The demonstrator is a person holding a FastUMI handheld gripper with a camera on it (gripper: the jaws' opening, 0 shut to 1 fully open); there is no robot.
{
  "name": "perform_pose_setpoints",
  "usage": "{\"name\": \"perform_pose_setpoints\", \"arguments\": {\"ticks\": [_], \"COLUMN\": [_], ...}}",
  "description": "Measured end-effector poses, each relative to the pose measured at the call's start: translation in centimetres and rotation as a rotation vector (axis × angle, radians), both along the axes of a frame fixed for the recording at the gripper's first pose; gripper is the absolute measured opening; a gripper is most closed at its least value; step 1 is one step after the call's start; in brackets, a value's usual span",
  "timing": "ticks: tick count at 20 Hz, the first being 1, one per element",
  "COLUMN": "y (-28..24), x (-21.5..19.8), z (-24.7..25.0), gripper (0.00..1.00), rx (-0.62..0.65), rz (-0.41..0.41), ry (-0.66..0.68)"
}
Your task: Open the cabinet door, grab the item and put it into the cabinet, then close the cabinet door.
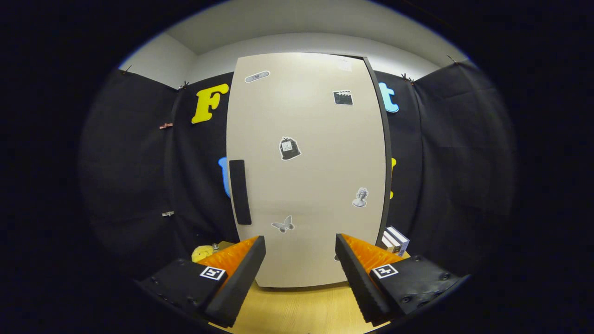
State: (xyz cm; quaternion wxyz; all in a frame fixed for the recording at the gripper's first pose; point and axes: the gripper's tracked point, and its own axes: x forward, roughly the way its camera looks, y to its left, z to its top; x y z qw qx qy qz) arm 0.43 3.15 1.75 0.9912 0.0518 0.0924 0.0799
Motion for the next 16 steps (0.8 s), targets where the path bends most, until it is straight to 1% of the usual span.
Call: {"name": "perform_pose_setpoints", "arguments": {"ticks": [6,10,16], "y": [2.4,3.7,3.8], "x": [-1.2,-1.9,-2.9], "z": [0.0,0.6,0.2], "gripper": [0.98,0.98,0.98], "rx": [-0.036,-0.027,-0.036], "rz": [0.001,-0.008,-0.030], "ry": [-0.014,-0.035,-0.034]}}
